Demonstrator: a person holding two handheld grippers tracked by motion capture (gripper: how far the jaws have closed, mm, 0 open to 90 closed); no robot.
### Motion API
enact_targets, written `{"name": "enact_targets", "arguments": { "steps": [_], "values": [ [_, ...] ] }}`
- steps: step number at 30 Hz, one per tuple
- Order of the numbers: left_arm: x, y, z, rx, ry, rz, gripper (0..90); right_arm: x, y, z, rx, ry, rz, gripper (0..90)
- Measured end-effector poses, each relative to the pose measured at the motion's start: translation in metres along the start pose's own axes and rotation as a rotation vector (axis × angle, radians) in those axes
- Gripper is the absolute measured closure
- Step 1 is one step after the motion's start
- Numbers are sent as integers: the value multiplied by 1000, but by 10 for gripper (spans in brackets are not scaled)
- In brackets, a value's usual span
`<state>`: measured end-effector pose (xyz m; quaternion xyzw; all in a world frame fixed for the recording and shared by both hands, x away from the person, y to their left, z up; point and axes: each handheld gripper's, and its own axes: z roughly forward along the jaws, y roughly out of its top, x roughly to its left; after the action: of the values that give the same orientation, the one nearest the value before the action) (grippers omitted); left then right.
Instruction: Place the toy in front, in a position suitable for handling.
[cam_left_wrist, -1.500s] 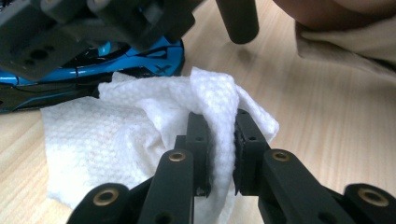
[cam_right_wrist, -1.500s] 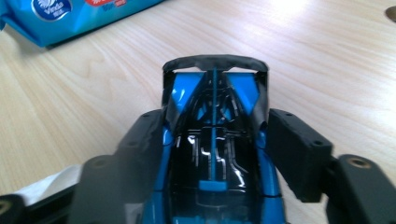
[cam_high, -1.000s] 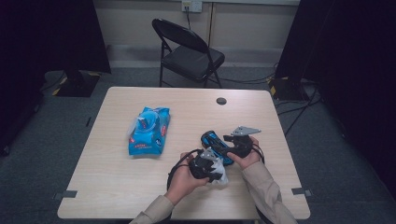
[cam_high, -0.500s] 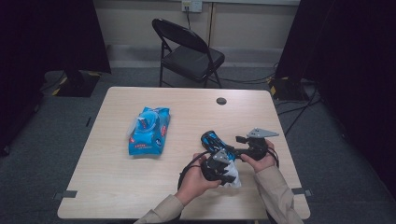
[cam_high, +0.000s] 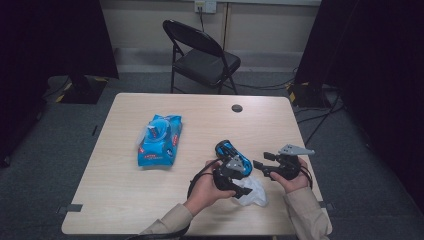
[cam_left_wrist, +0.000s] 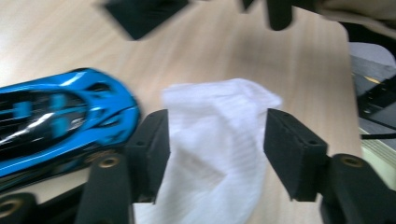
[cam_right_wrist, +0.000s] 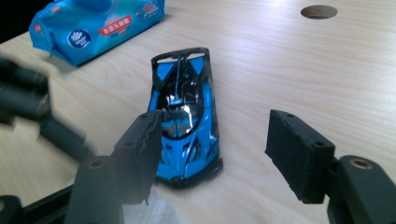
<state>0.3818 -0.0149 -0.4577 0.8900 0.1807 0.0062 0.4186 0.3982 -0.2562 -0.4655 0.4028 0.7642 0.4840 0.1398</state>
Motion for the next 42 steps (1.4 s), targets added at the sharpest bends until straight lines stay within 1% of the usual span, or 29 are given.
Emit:
{"name": "enact_targets", "arguments": {
  "steps": [2,3,4,5,6,8,11,13,14,15,17,18,20,22,23,24,25,26,27,28,30,31,34,35,39,42],
  "values": [
    [8,-1,-6,-14,23,-13,344,3,-2,-3,13,6,-9,383],
    [14,-2,-9,-24,44,-20,328,6,-4,-5,23,17,-6,396],
    [17,-2,-10,-21,57,-20,310,8,-6,-6,30,25,-13,397],
    [21,-3,-11,-24,65,-27,293,10,-7,-8,32,27,-12,397],
    [28,-3,-13,-25,81,-39,281,11,-8,-9,34,30,-14,397],
    [40,-3,-13,-26,102,-56,266,16,-12,-11,38,48,-8,413],
    [55,-2,-12,-27,129,-66,244,23,-17,-14,56,64,-14,423],
    [62,1,-10,-21,141,-78,239,29,-22,-15,52,91,11,421],
    [66,2,-9,-22,146,-80,240,32,-24,-15,66,92,3,413],
    [68,5,-8,-26,154,-73,243,35,-26,-15,78,91,-14,411],
    [72,10,-6,-40,161,-56,236,40,-28,-14,86,98,-18,398],
    [73,13,-5,-39,162,-55,233,42,-29,-14,88,98,-26,391],
    [77,18,0,-39,158,-68,227,44,-32,-14,104,90,-31,381],
    [79,21,6,-36,158,-53,217,47,-36,-12,120,83,-34,373],
    [80,22,9,-34,148,-55,212,48,-38,-11,121,79,-35,361],
    [82,23,12,-39,145,-54,209,49,-40,-9,128,77,-33,352],
    [83,22,14,-41,144,-36,204,50,-42,-8,133,71,-32,344],
    [84,22,16,-33,145,-25,188,50,-44,-6,134,61,-22,327],
    [85,21,18,-25,146,-19,184,50,-46,-4,138,62,-16,324],
    [86,20,20,-22,145,-18,184,51,-48,-3,144,63,-19,327],
    [87,18,22,-11,145,-8,184,53,-51,0,164,58,-39,327],
    [88,17,23,-6,145,-10,181,54,-52,1,173,56,-49,330],
    [90,13,25,3,151,-18,176,55,-53,3,183,40,-67,358],
    [91,12,25,0,150,-12,175,56,-54,4,189,37,-69,372],
    [89,11,23,-10,155,-12,177,57,-54,5,196,26,-111,442],
    [91,10,23,1,157,14,172,57,-54,5,191,15,-131,502]
  ]
}}
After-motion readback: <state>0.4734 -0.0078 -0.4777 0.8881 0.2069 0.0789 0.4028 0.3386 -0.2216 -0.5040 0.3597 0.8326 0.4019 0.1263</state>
